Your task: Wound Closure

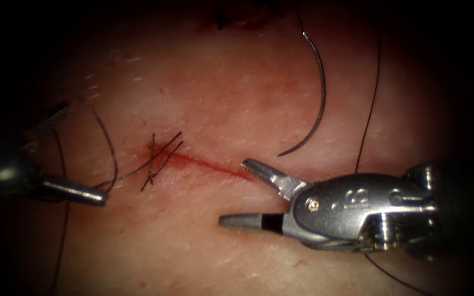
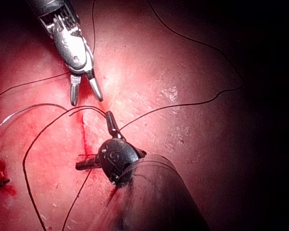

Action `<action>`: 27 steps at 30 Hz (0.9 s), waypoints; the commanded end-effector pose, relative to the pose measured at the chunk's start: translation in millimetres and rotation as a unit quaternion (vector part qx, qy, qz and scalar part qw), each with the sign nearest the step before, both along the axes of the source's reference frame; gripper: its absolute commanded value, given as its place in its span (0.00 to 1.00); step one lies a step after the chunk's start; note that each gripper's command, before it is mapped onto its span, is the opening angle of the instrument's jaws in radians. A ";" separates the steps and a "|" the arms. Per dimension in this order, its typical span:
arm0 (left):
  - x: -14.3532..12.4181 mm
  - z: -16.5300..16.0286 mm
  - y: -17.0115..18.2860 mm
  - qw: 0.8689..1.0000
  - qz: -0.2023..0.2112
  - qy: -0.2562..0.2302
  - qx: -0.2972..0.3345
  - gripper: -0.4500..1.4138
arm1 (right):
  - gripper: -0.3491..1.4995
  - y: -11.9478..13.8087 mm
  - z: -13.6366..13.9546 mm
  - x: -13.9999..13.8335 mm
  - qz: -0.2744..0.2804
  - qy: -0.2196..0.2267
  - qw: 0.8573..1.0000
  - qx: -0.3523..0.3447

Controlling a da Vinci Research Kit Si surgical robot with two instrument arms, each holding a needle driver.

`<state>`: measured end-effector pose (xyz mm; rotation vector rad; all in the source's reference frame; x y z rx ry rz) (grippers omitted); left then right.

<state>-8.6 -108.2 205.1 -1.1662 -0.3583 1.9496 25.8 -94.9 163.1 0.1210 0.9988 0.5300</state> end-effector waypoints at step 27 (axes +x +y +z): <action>9.3 21.8 -1.4 0.974 0.004 0.223 -0.043 0.80 | 0.84 -2.1 0.4 3.3 0.006 0.001 1.000 0.003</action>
